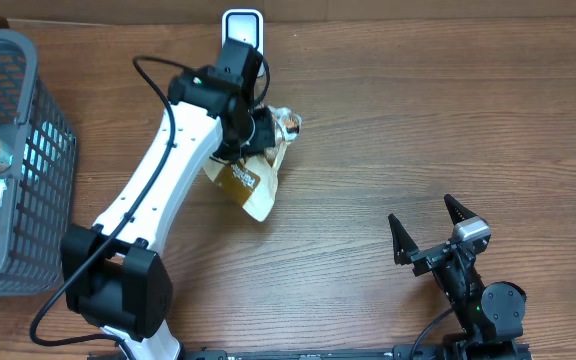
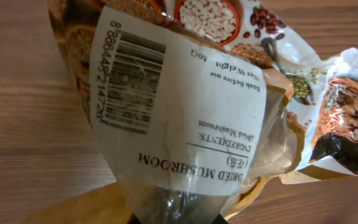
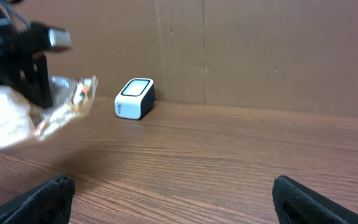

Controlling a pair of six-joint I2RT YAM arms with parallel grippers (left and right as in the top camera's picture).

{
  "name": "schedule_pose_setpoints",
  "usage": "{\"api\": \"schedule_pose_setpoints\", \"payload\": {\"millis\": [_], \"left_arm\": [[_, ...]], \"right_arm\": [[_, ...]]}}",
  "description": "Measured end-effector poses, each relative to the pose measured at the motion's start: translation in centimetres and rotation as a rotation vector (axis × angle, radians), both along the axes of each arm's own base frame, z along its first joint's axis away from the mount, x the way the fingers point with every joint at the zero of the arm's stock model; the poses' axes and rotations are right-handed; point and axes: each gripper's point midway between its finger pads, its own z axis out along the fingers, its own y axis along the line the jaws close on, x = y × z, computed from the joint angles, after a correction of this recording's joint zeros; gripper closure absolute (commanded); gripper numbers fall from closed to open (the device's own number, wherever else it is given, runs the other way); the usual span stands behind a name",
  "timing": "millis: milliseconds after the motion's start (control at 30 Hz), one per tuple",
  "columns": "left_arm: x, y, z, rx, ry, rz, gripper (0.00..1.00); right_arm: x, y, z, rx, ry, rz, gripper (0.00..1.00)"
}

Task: Scan the item barcode
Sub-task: 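Lift the mushroom bag and hold its barcode toward the white scanner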

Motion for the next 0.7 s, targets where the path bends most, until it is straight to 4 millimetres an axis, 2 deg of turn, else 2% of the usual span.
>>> {"api": "schedule_pose_setpoints", "payload": {"millis": [167,367,533,700], "left_arm": [[-0.3,0.0,-3.8,-0.017,0.028,0.093,0.96],[-0.3,-0.2,-7.0,-0.048,0.028,0.194,0.96],[-0.8,-0.8,-8.4,-0.058,0.029,0.206,0.96],[-0.8,-1.1,-8.6,-0.066,0.023,0.213,0.96]], "right_arm": [[0.0,0.0,0.0,0.0,0.0,-0.001,0.0],[0.0,0.0,0.0,0.0,0.0,0.0,0.0],[0.0,0.0,0.0,0.0,-0.001,0.0,0.0],[0.0,0.0,0.0,0.0,-0.001,0.0,0.0]]}}
